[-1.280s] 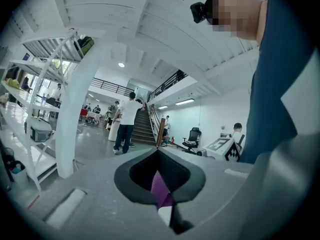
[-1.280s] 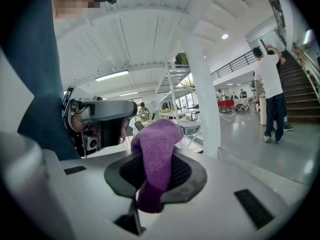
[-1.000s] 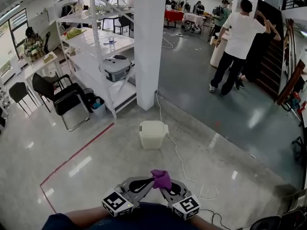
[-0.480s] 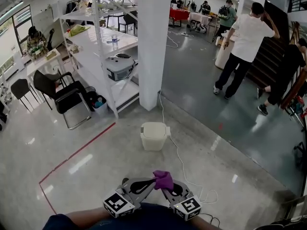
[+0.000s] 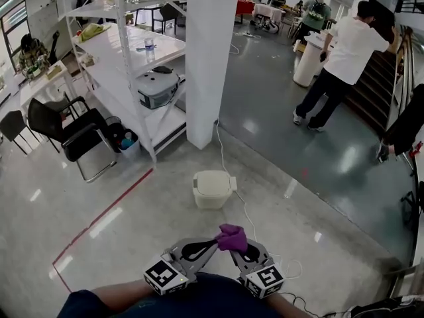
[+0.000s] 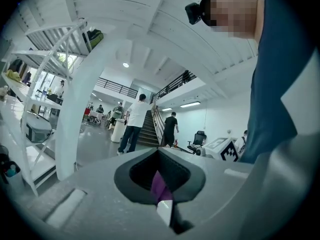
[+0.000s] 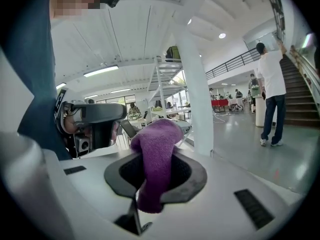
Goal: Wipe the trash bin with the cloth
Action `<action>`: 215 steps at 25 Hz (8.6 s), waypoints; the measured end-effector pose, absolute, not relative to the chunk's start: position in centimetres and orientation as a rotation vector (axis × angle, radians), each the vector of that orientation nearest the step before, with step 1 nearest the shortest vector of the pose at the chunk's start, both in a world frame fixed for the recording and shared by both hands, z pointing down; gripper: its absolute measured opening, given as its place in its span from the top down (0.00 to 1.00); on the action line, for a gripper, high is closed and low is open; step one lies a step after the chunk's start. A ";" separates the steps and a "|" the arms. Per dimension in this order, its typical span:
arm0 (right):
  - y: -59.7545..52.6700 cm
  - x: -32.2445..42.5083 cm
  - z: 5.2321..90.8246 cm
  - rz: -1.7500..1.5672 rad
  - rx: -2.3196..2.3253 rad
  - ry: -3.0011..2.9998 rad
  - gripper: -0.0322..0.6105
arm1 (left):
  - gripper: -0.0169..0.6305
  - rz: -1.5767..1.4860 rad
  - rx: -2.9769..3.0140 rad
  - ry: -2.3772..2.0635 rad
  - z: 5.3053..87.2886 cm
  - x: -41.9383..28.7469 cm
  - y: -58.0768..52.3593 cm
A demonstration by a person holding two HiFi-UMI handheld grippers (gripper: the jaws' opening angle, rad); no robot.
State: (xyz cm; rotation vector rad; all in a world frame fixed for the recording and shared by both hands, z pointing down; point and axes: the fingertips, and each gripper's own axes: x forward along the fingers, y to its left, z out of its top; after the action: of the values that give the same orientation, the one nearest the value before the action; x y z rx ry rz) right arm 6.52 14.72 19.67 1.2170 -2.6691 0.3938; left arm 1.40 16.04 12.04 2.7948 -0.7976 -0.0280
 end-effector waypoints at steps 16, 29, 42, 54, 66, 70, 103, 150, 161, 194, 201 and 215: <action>2.4 4.1 20.5 0.387 1.232 -2.664 0.83 | 0.98 0.007 2.722 -0.809 15.0 -1.8 4.3; -1.9 10.7 27.3 0.424 1.097 -2.689 0.83 | 0.98 0.008 2.669 -1.057 20.1 2.3 -0.1; -9.2 9.6 40.8 0.410 1.241 -2.674 0.83 | 0.98 0.007 2.698 -1.125 32.9 -0.8 -7.4; -13.5 8.0 55.7 0.381 1.320 -2.663 0.83 | 0.98 -0.002 2.741 -1.090 47.2 -1.8 -11.1; -16.6 5.6 69.5 0.303 1.300 -2.736 0.83 | 0.98 -0.027 2.804 -1.067 62.5 -1.8 -14.0; -16.8 4.3 72.4 0.282 1.247 -2.771 0.83 | 0.98 -0.027 2.827 -1.060 65.5 -2.0 -14.2; -34.2 -8.9 84.6 -0.409 0.668 -2.103 0.83 | 0.98 -0.071 2.814 -1.244 70.3 -7.7 -14.3; -30.7 11.4 86.3 -0.359 0.863 -1.865 0.83 | 0.98 -0.026 2.962 -0.957 72.4 2.0 -18.6; -27.3 -2.5 85.6 -0.500 0.666 -2.041 0.83 | 0.98 -0.054 2.931 -0.974 72.1 -0.6 -16.9; -24.7 12.8 87.5 -0.349 0.882 -1.974 0.83 | 0.98 0.071 2.951 -0.866 74.1 3.6 -16.7; -24.0 11.7 84.4 -0.359 0.921 -2.027 0.83 | 0.98 0.074 2.915 -0.905 73.0 3.3 -16.3; -16.0 5.4 66.7 -0.266 0.935 -2.157 0.83 | 0.98 0.142 2.793 -1.121 58.0 -3.2 -13.3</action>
State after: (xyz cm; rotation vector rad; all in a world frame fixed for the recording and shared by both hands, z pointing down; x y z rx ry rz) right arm 5.41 -16.03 66.74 0.9353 -2.1566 -0.2662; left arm -3.22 -13.33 58.05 2.7933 -1.1210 0.1424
